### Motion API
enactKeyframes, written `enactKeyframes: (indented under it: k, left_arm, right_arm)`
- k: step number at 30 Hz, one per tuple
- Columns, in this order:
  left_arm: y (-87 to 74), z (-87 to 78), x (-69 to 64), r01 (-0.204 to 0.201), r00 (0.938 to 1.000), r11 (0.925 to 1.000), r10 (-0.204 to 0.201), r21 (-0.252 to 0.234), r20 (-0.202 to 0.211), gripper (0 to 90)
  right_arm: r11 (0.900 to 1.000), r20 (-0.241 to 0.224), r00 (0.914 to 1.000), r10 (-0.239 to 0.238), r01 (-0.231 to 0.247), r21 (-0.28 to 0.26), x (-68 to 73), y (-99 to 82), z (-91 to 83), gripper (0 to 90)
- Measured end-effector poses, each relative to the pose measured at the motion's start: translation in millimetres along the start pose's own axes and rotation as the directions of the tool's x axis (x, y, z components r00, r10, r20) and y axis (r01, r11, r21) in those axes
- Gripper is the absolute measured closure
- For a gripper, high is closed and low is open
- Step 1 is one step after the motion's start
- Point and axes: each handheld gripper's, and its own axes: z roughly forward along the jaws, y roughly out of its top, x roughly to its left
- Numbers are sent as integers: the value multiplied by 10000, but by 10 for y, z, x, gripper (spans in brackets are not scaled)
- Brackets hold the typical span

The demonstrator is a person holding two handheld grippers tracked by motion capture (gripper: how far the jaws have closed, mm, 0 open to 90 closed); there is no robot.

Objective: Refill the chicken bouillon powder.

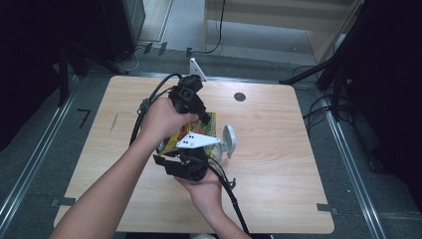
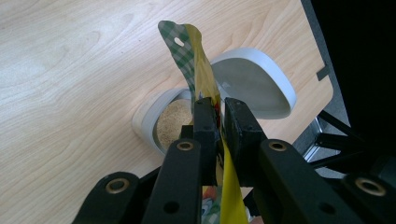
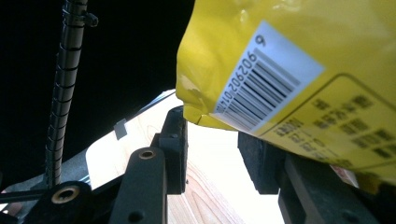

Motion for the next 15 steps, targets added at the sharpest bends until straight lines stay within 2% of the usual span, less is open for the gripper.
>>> enactKeyframes:
  k: [5,15]
  left_arm:
    - [16,9,-36,-89,9999,10000,89,17,-59,834]
    - [35,13,-84,-333,9993,9994,334,100,-174,825]
  right_arm:
    - [9998,-76,9998,160,-161,-71,-9,4,-6,644]
    - [9998,-99,9998,173,-174,-87,-18,16,-24,645]
